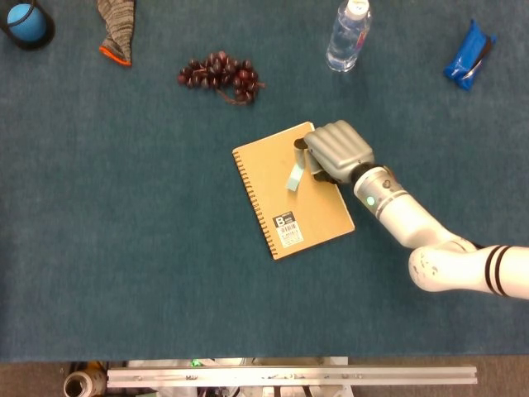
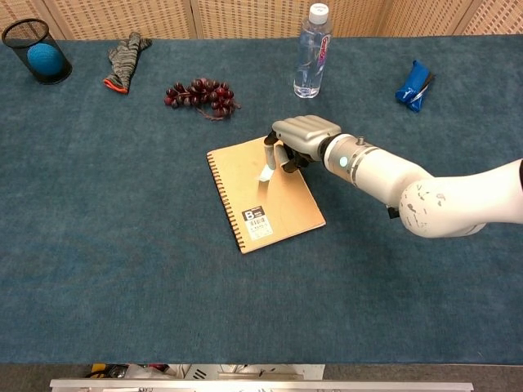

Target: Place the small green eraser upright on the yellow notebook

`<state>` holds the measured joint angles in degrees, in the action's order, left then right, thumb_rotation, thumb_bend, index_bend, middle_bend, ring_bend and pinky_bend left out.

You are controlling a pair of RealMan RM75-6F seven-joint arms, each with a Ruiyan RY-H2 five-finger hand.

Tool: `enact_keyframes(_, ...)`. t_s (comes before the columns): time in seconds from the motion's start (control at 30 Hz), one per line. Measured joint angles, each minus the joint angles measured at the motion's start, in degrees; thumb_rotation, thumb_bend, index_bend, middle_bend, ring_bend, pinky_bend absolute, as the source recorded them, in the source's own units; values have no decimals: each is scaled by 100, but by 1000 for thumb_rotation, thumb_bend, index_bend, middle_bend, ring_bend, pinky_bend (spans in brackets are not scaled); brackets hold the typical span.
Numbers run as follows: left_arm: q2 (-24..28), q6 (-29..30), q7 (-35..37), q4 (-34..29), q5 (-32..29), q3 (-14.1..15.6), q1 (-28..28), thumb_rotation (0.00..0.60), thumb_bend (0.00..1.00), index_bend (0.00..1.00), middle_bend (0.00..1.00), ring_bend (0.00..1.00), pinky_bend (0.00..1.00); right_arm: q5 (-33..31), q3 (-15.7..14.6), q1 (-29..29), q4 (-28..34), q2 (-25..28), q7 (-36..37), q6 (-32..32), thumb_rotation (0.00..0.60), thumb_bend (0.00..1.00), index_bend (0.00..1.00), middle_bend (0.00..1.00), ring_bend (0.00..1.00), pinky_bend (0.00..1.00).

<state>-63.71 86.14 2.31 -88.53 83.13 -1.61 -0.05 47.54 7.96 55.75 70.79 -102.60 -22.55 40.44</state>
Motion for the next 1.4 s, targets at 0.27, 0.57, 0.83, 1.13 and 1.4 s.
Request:
enact_keyframes(0.27, 12, 6, -15, -21, 6, -21, -15, 600, 313, 198, 247, 200, 193, 143, 127, -85, 252, 173, 187, 180, 600, 1000, 525, 1000, 1000, 1000)
enact_keyframes(0.57, -10, -71, -47, -41, 7, -56, -96, 600, 313, 198, 247, 200, 193, 475, 199, -593, 1347, 1212, 364, 1004, 600, 701, 525, 999, 1000, 1000)
enact_keyframes(0.83, -87, -139, -110, -27, 57, -87, -204, 600, 314, 198, 247, 200, 182, 904, -28, -1531, 2325, 2320, 382, 2336, 600, 354, 463, 773, 808, 1000)
enact_keyframes(1.13, -149, -160, -275, -119, 132, -95, -288, 600, 313, 198, 247, 200, 168, 1723, -534, -2840, 2712, 3095, 561, 3901, 600, 302, 334, 521, 469, 741)
enact_keyframes(1.4, -193, -52, -480, -246, 205, -68, -278, 600, 313, 198, 247, 199, 168, 2193, -829, -3907, 2682, 3339, 831, 4935, 600, 303, 334, 517, 466, 738)
